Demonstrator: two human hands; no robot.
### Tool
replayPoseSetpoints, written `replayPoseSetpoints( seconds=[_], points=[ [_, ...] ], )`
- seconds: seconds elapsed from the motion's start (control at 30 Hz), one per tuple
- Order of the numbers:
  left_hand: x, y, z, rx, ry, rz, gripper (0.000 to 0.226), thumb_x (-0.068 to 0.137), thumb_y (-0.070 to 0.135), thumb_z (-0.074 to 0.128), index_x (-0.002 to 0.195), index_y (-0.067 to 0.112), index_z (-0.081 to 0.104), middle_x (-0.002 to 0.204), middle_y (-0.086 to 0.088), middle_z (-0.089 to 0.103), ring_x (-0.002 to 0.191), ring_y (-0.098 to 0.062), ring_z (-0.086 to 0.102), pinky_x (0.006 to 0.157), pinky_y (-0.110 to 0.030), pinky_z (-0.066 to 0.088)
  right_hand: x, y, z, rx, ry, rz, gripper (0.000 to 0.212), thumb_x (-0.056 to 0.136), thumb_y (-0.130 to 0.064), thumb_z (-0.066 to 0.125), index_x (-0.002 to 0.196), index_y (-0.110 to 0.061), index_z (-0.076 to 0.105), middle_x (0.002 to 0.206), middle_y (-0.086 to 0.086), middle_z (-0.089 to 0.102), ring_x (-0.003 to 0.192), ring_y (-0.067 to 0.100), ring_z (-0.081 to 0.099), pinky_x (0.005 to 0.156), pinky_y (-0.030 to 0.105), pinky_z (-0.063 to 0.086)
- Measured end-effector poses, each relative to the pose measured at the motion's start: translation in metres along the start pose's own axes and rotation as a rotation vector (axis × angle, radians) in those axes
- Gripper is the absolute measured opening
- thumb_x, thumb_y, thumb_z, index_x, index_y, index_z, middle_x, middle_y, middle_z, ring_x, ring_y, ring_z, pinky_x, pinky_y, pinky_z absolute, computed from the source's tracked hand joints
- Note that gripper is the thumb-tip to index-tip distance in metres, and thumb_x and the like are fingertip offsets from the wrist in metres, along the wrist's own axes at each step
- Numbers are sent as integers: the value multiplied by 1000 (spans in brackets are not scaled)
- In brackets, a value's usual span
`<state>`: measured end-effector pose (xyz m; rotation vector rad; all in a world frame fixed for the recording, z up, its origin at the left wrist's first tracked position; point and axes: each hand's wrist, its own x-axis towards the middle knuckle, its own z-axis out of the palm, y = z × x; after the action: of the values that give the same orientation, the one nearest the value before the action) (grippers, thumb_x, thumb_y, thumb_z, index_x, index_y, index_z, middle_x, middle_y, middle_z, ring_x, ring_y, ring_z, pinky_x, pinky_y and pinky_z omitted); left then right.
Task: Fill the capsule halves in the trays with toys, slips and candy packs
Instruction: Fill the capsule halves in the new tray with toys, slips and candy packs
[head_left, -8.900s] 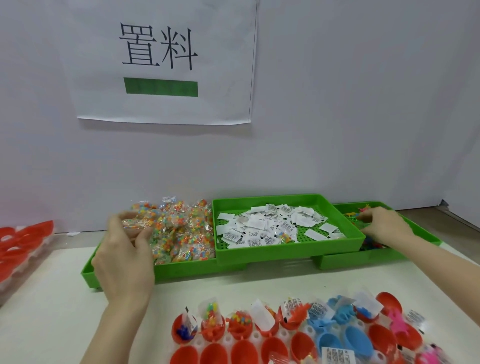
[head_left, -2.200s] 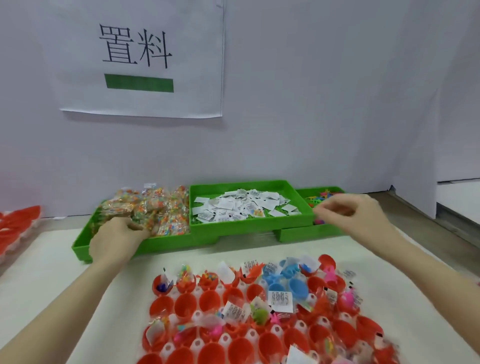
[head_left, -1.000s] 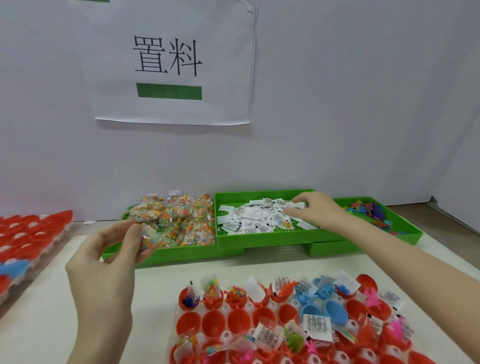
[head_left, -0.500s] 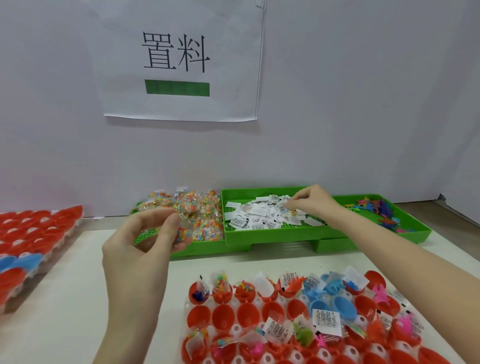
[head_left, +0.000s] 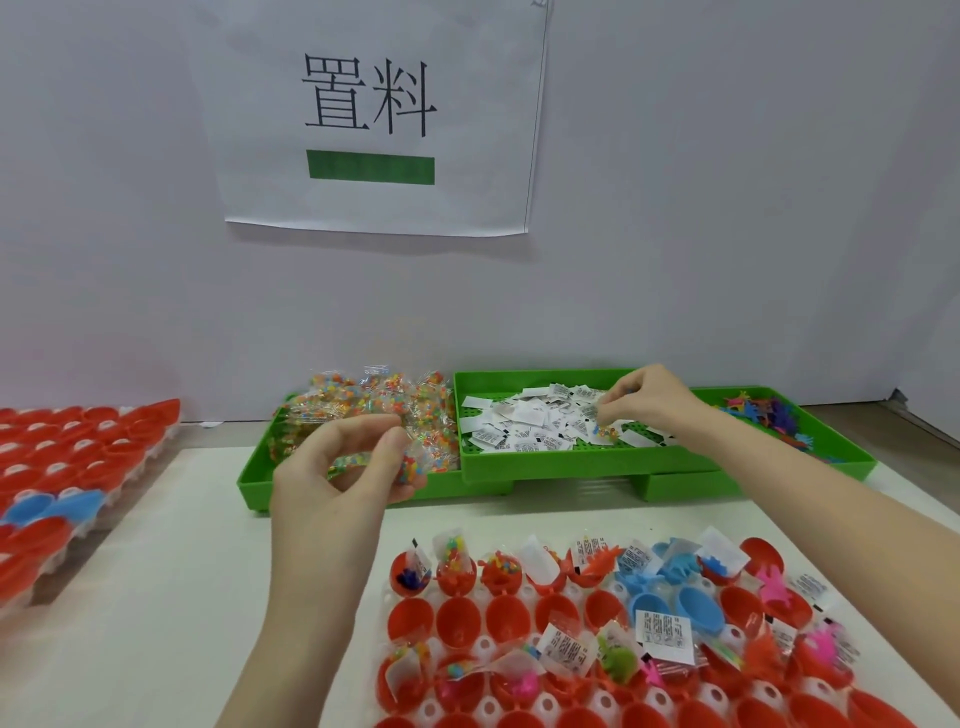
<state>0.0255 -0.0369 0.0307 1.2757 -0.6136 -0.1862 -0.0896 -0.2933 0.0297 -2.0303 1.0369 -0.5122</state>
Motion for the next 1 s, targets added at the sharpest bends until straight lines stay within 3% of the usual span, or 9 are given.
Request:
replayPoseSetpoints(
  seconds=[0.17,0.33,0.43,0.47,0.6,0.67,0.73,0.87,1.0],
  points=[
    [-2,1,3,59,-39,-5,16,83,4,63,75,17,65,61,16,65,50,-4,62,47,-7,44,-2,1,-5,298,96,56,15,69,-10,77,63,-10,64,77,-2,63,76,3,50,83,27,30],
    [-5,3,8,70,-78,-15,17,82,5,63,74,19,65,63,17,66,49,-4,63,47,-7,44,-19,-12,-5,244,344,19,16,73,-15,75,69,-11,61,86,3,62,86,15,53,81,29,34],
    [-10,8,14,65,-145,-45,19,84,5,61,74,20,66,64,23,66,51,-3,64,48,-6,44,-63,-33,-1,415,122,-37,13,71,-23,73,72,-14,64,50,-17,56,50,-7,50,78,27,34],
    [-13,11,18,66,-176,-55,20,85,5,59,75,21,67,65,23,66,51,-2,64,48,-6,45,-82,-38,2,414,28,-56,13,68,-28,73,69,-17,65,41,-17,49,39,-6,44,75,27,33],
    [-33,26,36,19,-359,-95,18,87,17,54,78,22,69,78,7,69,58,-7,66,54,-10,48,-144,-47,12,478,-164,-107,21,54,-40,73,54,-21,65,47,-11,42,46,4,32,65,22,30],
    [-46,33,44,17,-438,-83,14,82,27,56,80,21,69,78,4,70,61,-7,66,56,-9,48,-162,-47,11,531,-177,-127,18,56,-35,73,56,-18,66,50,-9,45,47,1,37,56,14,34],
    [-57,38,49,35,-448,-56,7,80,23,62,82,23,68,74,1,71,61,-5,66,56,-9,47,-174,-46,6,593,-188,-161,13,58,-28,72,57,-16,67,49,-9,49,45,-3,44,49,6,36],
    [-76,48,47,-19,-477,-139,10,73,26,66,83,26,70,77,7,72,65,-5,68,57,-9,48,-192,-43,-8,614,-215,-251,13,58,-30,72,56,-18,68,50,-9,51,48,0,47,50,7,38],
    [-94,53,42,-77,-564,-262,37,63,49,58,85,24,74,87,6,73,79,-9,70,73,-23,54,-214,-37,-12,359,-63,-468,18,57,-38,76,65,-23,71,35,-10,30,36,2,25,42,7,24]
  ],
)
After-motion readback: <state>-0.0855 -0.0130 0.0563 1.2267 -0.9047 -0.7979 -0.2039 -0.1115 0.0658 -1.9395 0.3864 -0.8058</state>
